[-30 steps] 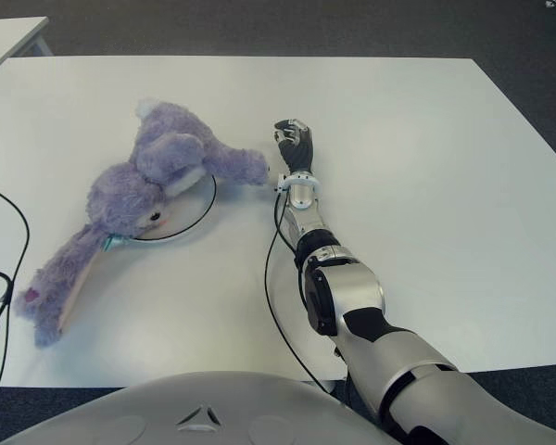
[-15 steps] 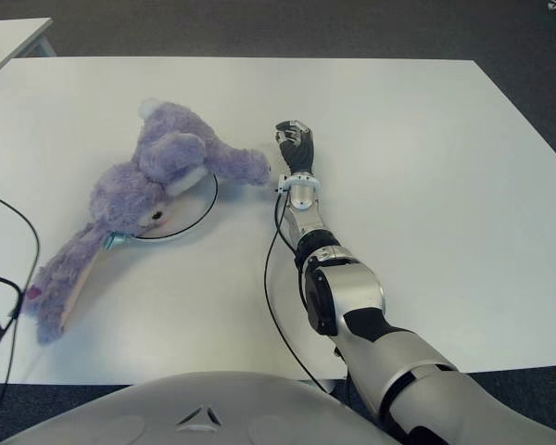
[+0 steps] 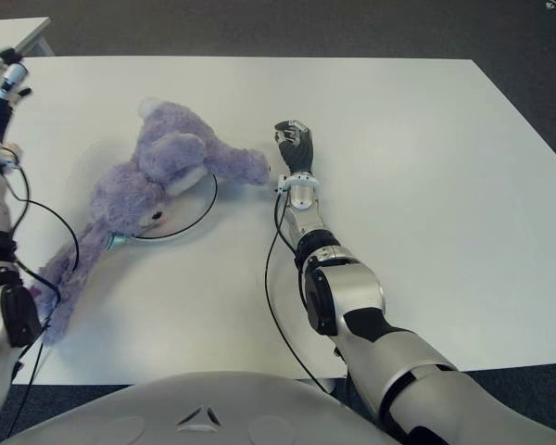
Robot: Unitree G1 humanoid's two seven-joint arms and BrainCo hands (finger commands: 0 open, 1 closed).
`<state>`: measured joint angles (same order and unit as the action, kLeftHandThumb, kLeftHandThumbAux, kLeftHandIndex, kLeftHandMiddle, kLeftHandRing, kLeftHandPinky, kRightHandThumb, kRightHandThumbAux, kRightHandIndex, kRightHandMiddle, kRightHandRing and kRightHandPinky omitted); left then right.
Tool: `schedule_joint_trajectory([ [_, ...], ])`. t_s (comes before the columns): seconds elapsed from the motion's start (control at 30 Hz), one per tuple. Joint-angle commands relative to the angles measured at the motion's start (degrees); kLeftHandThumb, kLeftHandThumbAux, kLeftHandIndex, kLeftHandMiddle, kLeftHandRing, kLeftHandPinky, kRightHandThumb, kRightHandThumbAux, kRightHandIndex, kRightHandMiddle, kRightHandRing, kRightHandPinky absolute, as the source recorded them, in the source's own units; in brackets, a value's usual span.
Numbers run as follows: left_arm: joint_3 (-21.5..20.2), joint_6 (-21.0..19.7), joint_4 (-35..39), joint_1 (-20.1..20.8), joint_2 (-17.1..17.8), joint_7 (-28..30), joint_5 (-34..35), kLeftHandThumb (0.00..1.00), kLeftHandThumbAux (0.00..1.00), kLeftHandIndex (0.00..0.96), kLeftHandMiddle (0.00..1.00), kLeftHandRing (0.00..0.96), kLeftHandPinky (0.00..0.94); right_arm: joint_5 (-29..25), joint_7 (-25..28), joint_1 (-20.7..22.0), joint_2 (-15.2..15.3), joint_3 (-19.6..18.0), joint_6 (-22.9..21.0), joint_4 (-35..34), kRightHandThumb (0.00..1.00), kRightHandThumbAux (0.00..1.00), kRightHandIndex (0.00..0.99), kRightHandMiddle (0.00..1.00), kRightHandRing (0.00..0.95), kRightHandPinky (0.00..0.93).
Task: Put the doll into the plate.
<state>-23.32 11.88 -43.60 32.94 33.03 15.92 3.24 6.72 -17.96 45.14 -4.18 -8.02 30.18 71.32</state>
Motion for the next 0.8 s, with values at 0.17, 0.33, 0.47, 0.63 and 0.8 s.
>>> schedule_joint_trajectory([
  [0.17,1.2,2.1,-17.8,3.7,-5.2,3.5,3.0,0.000,0.373,0.000,0.001,0.000,0.000,-0.7,0.0,-11.8,-3.1,-1.3,-6.1,6.9,0.687,0.742,0.410,0.367,0.340,0.271],
  [0.33,1.0,1.1,-23.2,5.3,-7.9,3.6,4.0,0.000,0.369,0.000,0.003,0.000,0.000,-0.7,-0.2,-11.9,-3.0,-1.3,-6.0,6.9,0.686,0.742,0.410,0.370,0.341,0.272],
  [0.47,0.7,0.7,-25.6,5.9,-9.2,4.0,4.7,0.000,0.376,0.000,0.009,0.000,0.000,-0.6,-0.2,-12.0,-3.0,-1.2,-5.9,6.8,0.685,0.742,0.410,0.371,0.340,0.265],
  [0.63,0.4,0.5,-27.7,6.2,-9.6,4.5,5.6,0.000,0.401,0.000,0.018,0.000,0.000,-0.5,-0.2,-12.0,-2.8,-1.1,-5.8,6.8,0.683,0.742,0.409,0.368,0.338,0.263],
  [0.8,-0.3,0.1,-29.1,6.3,-9.6,5.4,6.8,0.000,0.416,0.000,0.016,0.000,0.000,-0.2,-0.2,-12.0,-2.7,-0.8,-5.7,6.8,0.683,0.742,0.410,0.367,0.334,0.255],
])
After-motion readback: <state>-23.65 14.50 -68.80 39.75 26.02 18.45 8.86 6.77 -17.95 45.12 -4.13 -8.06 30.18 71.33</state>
